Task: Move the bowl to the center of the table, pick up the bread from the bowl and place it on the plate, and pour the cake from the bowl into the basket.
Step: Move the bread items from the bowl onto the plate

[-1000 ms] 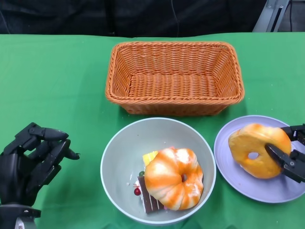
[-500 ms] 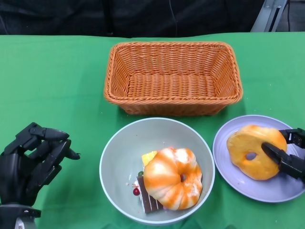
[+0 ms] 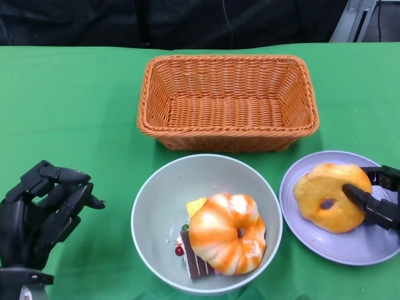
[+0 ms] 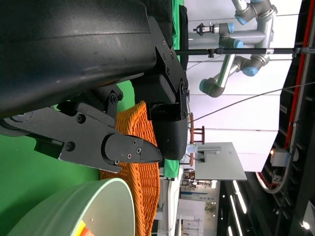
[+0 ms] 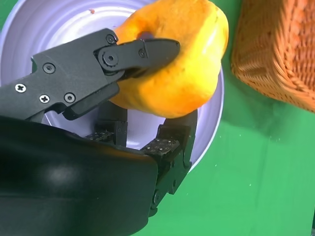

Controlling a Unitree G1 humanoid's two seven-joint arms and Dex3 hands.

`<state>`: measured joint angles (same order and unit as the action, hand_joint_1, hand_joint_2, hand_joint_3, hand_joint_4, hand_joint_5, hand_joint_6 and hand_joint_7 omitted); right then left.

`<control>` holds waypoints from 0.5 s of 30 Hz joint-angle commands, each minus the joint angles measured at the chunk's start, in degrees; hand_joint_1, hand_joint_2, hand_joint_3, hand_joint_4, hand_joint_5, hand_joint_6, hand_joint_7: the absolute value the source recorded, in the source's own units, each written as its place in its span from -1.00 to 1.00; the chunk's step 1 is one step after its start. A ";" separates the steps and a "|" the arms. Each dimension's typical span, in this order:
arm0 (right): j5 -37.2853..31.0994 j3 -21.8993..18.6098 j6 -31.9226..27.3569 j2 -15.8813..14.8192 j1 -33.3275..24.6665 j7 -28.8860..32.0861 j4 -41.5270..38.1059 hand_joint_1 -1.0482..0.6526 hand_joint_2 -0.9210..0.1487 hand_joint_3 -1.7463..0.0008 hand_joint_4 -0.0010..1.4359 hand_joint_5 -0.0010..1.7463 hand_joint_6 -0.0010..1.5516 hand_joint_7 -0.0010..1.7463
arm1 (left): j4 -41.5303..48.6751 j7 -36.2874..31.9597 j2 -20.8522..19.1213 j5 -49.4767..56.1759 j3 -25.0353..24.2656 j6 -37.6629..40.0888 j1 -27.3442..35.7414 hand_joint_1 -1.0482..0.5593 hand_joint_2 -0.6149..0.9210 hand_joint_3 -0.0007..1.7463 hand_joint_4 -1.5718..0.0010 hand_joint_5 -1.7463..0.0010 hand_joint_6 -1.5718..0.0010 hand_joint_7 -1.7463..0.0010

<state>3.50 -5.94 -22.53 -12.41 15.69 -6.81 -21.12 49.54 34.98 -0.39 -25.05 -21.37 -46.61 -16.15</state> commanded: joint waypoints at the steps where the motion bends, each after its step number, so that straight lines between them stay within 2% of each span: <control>1: -0.62 0.33 0.77 -0.98 -2.09 -0.79 0.81 -0.18 -1.00 0.69 -0.32 -0.08 -0.23 -0.85 | -0.65 -0.81 -0.53 0.16 -0.10 -0.02 0.97 0.09 1.00 -0.67 -0.06 -0.52 -0.12 -0.20; 3: -0.19 0.09 1.17 -0.85 -2.56 -1.36 1.70 -0.19 -1.00 0.70 -0.38 -0.29 -0.27 -0.93 | -0.64 -1.05 -0.50 0.38 -0.07 -0.13 0.99 0.10 1.00 -0.66 -0.06 -0.51 -0.12 -0.20; 4: -0.10 -0.01 1.10 -0.80 -2.65 -1.49 1.91 -0.19 -1.00 0.71 -0.39 -0.34 -0.28 -0.95 | -0.63 -1.10 -0.50 0.45 -0.06 -0.17 1.00 0.10 1.00 -0.66 -0.06 -0.51 -0.12 -0.20; 7: -0.29 0.14 1.66 -1.04 -3.51 -2.11 3.75 -0.21 -1.00 0.71 -0.41 -0.40 -0.31 -0.97 | -0.37 -0.87 -0.59 0.43 -0.05 -0.19 0.88 0.10 1.00 -0.66 -0.07 -0.51 -0.12 -0.20; 12: -0.82 0.55 3.76 -1.42 -5.37 -3.25 6.97 -0.28 -1.00 0.73 -0.38 -0.64 -0.43 -1.00 | 0.05 -1.12 -0.66 0.68 0.02 -0.20 0.68 0.08 1.00 -0.67 -0.07 -0.51 -0.12 -0.19; 15: -1.07 0.64 4.39 -1.03 -6.19 -3.11 8.54 -0.28 -1.00 0.73 -0.35 -0.68 -0.45 -1.00 | 0.00 -1.30 -0.72 0.94 0.14 -0.21 0.73 0.07 1.00 -0.68 -0.07 -0.53 -0.12 -0.20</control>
<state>2.73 -5.41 -18.94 -12.72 10.49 -9.96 -13.94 49.56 34.10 -0.30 -24.46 -21.15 -46.61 -16.03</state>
